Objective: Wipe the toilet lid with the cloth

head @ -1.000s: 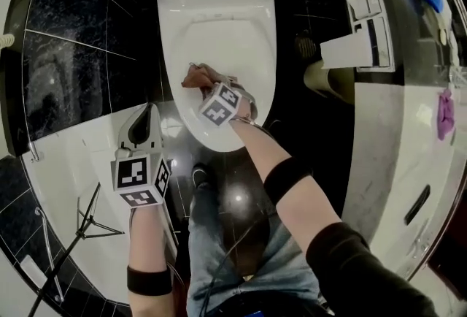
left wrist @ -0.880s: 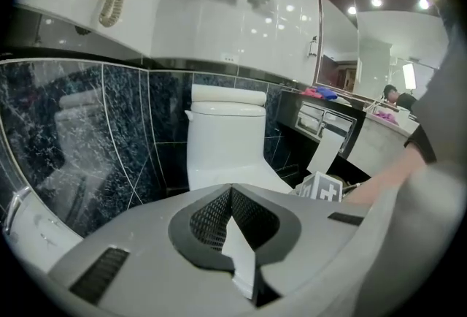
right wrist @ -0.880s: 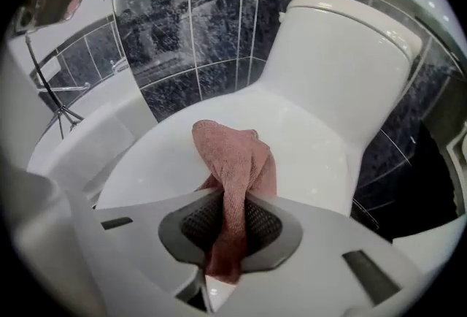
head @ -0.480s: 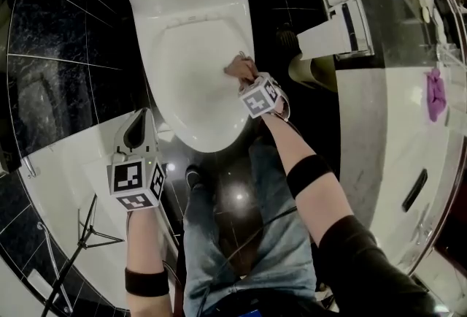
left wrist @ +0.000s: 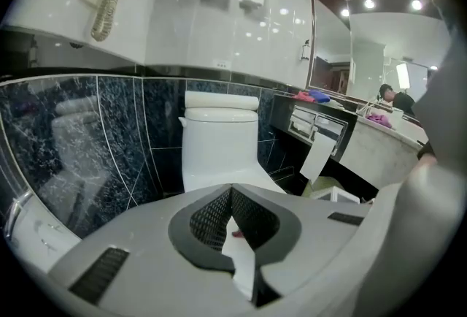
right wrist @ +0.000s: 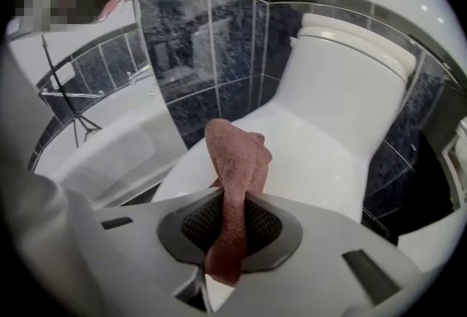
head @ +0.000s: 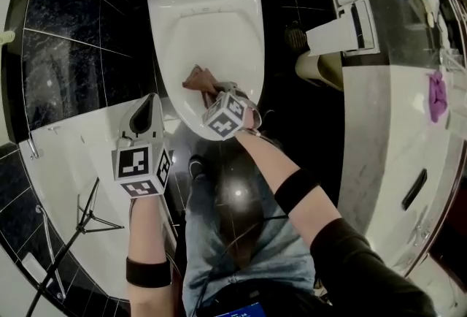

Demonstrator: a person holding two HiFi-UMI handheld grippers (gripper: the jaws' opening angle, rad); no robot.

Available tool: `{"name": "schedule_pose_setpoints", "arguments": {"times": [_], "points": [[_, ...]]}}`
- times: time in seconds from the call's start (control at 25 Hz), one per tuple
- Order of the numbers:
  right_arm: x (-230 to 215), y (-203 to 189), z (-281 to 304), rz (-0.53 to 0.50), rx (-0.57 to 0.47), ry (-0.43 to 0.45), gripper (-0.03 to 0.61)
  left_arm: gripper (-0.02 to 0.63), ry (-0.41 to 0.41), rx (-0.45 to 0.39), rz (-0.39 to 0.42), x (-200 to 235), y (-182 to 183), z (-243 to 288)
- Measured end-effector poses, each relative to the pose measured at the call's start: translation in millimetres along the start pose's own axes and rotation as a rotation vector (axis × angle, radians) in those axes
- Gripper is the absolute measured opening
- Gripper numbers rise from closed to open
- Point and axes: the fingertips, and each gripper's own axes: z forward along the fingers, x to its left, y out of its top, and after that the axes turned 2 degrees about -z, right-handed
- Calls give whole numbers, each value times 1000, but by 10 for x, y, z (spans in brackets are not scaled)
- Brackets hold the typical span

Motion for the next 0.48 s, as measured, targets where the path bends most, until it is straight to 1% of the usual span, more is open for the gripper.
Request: {"name": "schedule_pose_setpoints", "arguments": {"times": [0.12, 0.24, 0.32, 0.4, 0.48], "points": [[668, 282, 270, -84, 8, 90, 74, 2, 2, -8, 20, 50, 19, -78], [1031, 380, 522, -141, 51, 135, 75, 2, 9, -5, 35, 140, -46, -143], [1078, 286, 631, -141, 92, 139, 75, 2, 13, 1, 39, 196, -112, -174], [998, 121, 642, -106, 113, 130, 75, 2, 13, 9, 43, 237, -181, -203], [852, -63, 558, -67, 112, 108, 74, 2, 7, 20, 62, 238, -254, -226]]}}
